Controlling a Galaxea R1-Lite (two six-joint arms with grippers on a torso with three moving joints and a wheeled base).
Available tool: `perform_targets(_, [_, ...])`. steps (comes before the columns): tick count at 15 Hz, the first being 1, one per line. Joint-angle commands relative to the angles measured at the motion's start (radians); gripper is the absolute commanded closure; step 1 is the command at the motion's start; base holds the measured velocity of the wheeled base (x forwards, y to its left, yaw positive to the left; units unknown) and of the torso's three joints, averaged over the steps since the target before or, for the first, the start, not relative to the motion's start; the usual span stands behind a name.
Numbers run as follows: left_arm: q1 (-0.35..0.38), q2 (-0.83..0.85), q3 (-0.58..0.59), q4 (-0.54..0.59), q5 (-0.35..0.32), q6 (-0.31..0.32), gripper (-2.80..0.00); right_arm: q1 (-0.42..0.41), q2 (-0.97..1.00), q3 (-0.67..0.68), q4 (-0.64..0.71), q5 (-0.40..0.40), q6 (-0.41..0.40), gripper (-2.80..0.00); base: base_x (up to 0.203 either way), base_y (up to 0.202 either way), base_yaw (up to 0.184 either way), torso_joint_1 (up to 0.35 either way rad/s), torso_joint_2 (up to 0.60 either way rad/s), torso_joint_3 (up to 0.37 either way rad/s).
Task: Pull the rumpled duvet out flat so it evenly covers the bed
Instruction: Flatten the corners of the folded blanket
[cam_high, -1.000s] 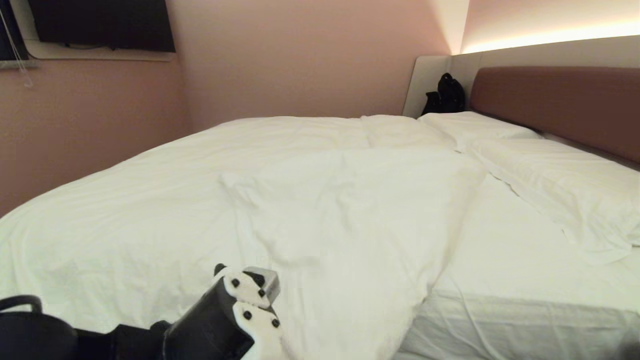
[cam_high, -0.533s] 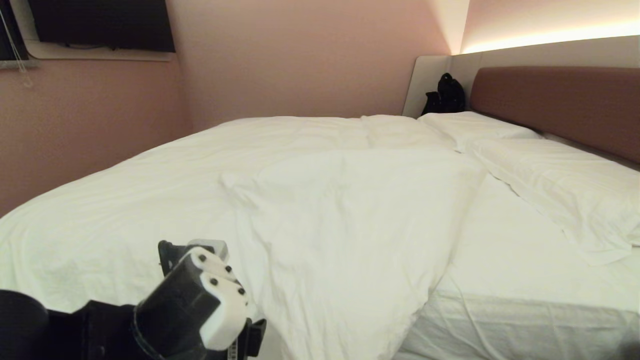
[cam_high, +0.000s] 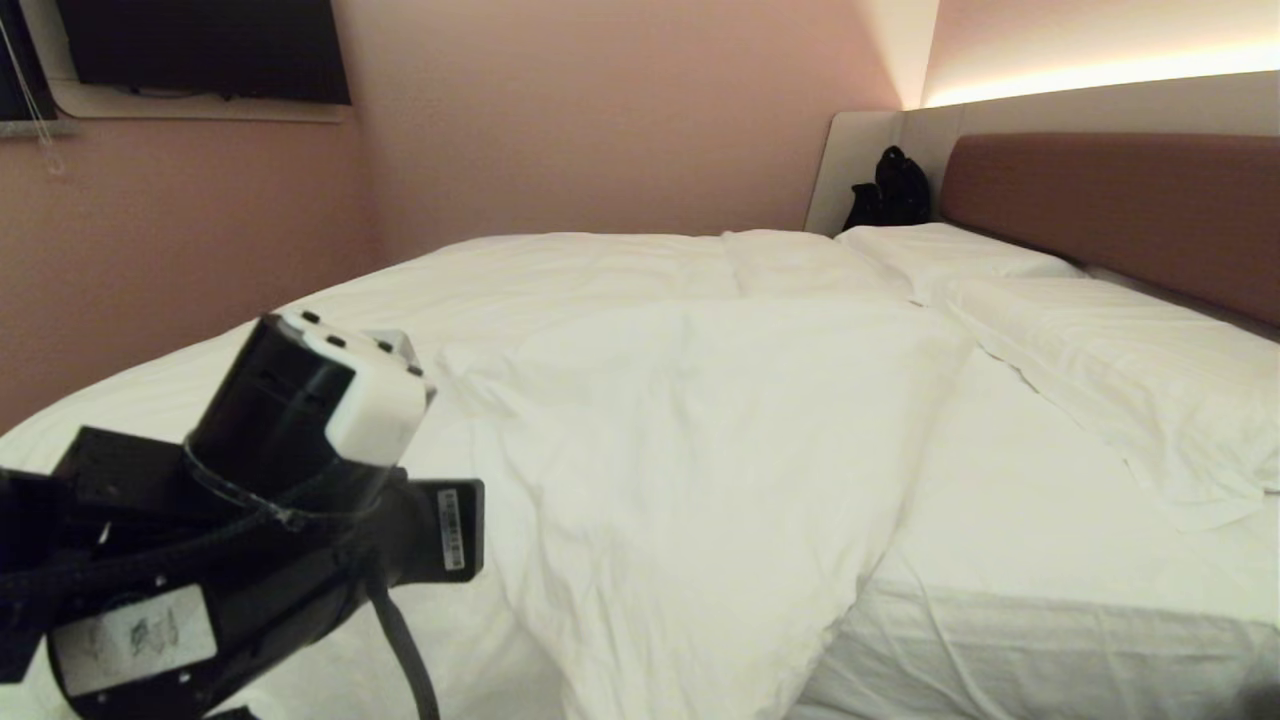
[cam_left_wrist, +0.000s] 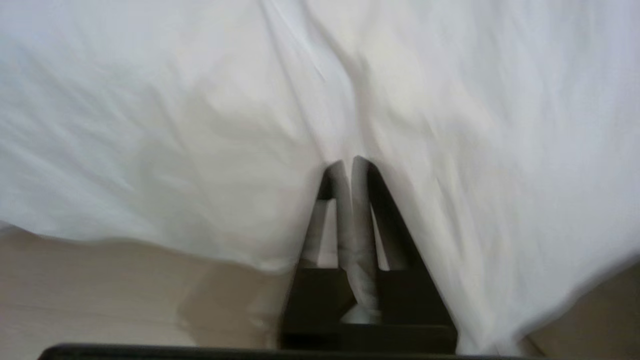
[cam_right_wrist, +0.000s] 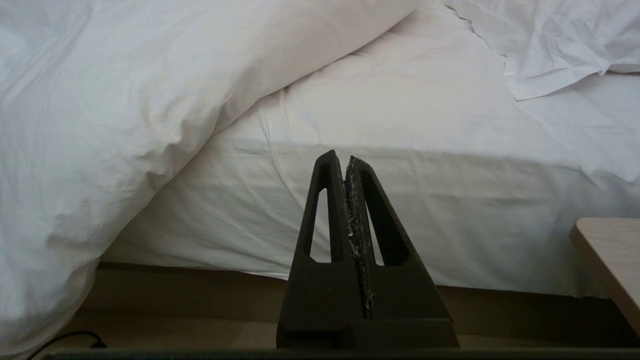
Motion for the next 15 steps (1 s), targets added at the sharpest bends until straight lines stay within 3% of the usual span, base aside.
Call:
perform_targets(1, [0.02,-0.002,-0.063,0.001,0.086,0.022,0.0,0.0,0.0,0.0,0.0,0.0,0.0,0.0,0.0,0.0,0.0,0.0,0.0,0.0])
perform_targets(3, [0.063,-0.003,-0.097,0.001,0.195,0.054,0.0,0.0,0.0,0.0,0.0,0.0,0.0,0.0,0.0,0.0,0.0,0.0,0.0,0.0])
perform_targets(5, [0.089,-0.014,-0.107,0.001,0.233,0.076,0.0,0.0,0.0,0.0,0.0,0.0,0.0,0.0,0.0,0.0,0.0,0.0,0.0,0.0])
perform_targets(7, [0.213,-0.079,-0.114,0.001,0.274,0.111,0.0,0.0,0.0,0.0,0.0,0.0,0.0,0.0,0.0,0.0,0.0,0.0,0.0,0.0])
perform_targets(11, [0.453,-0.251,-0.102,0.002,0.288,0.157,0.0,0.0,0.0,0.0,0.0,0.0,0.0,0.0,0.0,0.0,0.0,0.0,0.0,0.0])
perform_targets(13, [0.521,-0.333,-0.072,0.002,0.286,0.162,0.0,0.0,0.0,0.0,0.0,0.0,0.0,0.0,0.0,0.0,0.0,0.0,0.0,0.0])
perform_targets(15, [0.523,-0.376,-0.045,0.002,0.285,0.172,0.0,0.0,0.0,0.0,0.0,0.0,0.0,0.0,0.0,0.0,0.0,0.0,0.0,0.0])
